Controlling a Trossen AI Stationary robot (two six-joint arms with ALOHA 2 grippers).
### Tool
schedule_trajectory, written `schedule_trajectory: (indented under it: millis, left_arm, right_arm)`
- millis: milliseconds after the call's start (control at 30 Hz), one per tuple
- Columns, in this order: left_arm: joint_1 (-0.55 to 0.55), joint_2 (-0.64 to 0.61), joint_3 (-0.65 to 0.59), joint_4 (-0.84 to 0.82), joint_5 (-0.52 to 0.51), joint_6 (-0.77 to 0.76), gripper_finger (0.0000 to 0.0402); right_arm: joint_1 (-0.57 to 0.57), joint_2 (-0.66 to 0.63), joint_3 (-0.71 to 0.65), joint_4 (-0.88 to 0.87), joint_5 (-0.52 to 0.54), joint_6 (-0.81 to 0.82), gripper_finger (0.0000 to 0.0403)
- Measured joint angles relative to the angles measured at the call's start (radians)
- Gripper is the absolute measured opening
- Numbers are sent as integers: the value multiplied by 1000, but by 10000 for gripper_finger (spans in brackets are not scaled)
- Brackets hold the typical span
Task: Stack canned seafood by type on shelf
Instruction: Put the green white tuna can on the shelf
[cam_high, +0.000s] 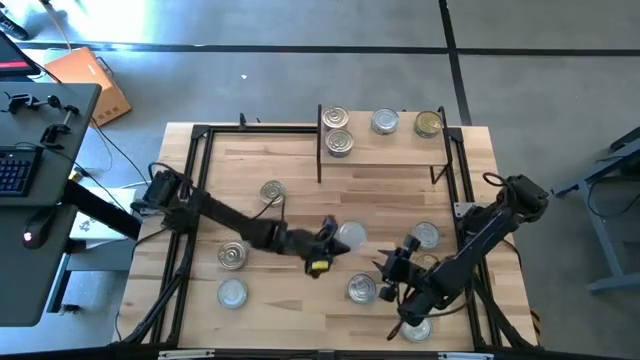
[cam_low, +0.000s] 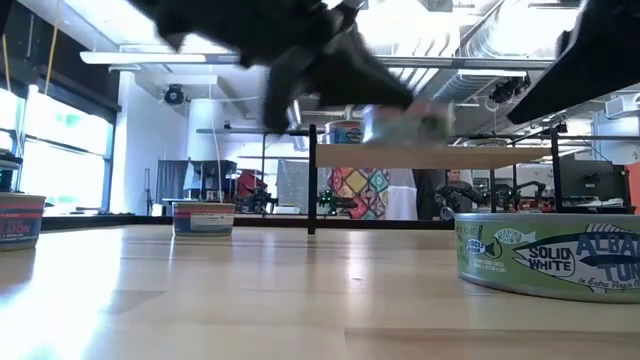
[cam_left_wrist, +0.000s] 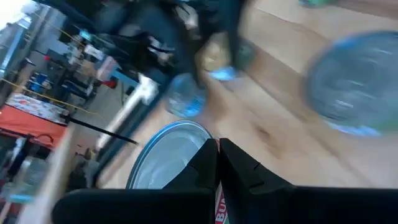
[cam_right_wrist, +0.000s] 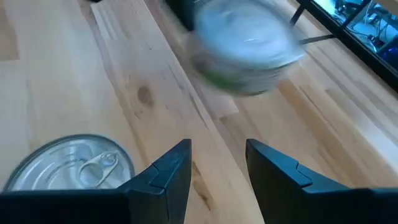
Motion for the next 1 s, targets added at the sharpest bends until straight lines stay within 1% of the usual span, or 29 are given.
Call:
schedule_trajectory:
  millis: [67,233,333,433,633,733,867,1000]
  left_arm:
    - [41,0,54,-22,34,22,0]
    - [157,5,188,-65,176,51,0]
    - [225,30,271,-74,233,52,0]
    - [286,83,373,-104,289,51,0]
    - [384,203,571,-203,310,39,0]
    - [424,250,634,-252,311,26,0]
    - [465,293,662,-272,321,15,0]
    - [495,303,662,-270,339,-5,0]
  right_arm:
    - [18,0,0,-18,0,38,145]
    - [52,0,0,-38,14,101,145]
    - [66,1,0,-40,18,113,145]
    - [73,1,0,-44,18,128,145]
    - [78,1,0,-43,19,137,145]
    - [79,1,0,-43,19,138,145]
    - [79,1,0,-44,19,137,145]
    - [79,1,0,-45,19,137,145]
